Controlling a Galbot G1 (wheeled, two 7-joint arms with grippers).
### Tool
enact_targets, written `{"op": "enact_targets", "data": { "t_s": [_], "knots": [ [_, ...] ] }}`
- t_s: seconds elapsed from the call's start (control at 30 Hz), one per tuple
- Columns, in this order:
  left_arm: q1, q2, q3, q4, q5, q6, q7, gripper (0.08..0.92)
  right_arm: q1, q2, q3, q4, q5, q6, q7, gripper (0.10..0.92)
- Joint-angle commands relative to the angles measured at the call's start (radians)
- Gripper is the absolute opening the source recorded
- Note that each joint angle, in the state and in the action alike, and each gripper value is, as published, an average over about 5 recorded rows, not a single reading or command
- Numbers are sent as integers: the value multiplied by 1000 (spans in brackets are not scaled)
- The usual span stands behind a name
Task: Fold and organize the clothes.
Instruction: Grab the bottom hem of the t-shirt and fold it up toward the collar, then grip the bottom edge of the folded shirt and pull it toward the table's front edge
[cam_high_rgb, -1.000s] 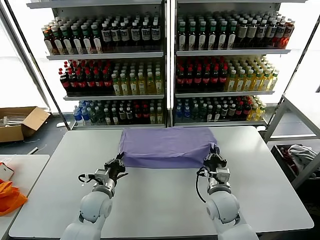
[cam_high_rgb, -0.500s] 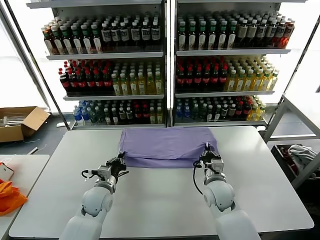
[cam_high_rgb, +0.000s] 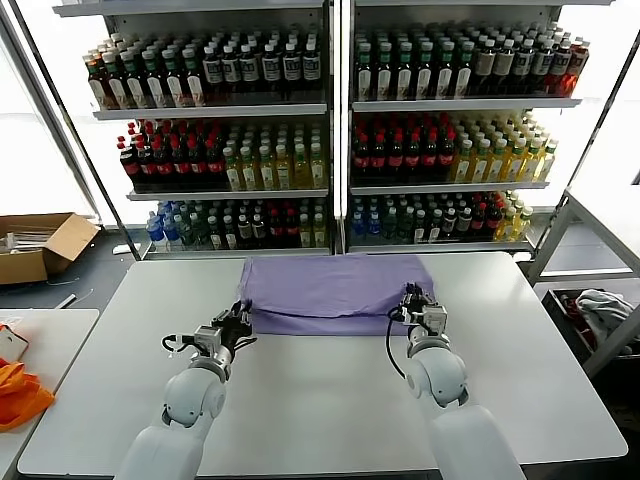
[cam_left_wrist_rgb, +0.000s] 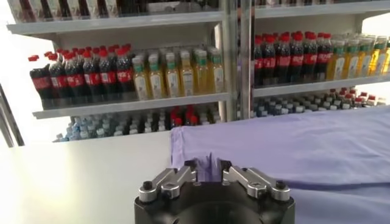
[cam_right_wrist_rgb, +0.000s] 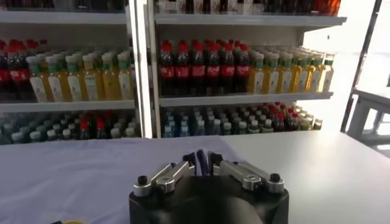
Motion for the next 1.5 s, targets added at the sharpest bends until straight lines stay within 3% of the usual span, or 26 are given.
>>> {"op": "enact_targets", "data": {
  "t_s": [0.03, 0.43, 0.7, 1.5],
  "knots": [
    [59, 8, -18, -123, -80, 60, -37, 494, 24, 31, 8, -11, 98, 16, 93, 481],
    [147, 24, -28, -193, -51, 92, -57, 808, -223, -36, 63, 226, 11, -112, 82, 803],
    [153, 27, -18, -178, -4, 123, -24, 823, -260, -42, 63, 233, -61, -153, 54, 823],
    [40, 32, -12, -50, -38, 126, -32, 823, -186, -44, 71, 91, -44, -180, 74, 823]
  ]
}}
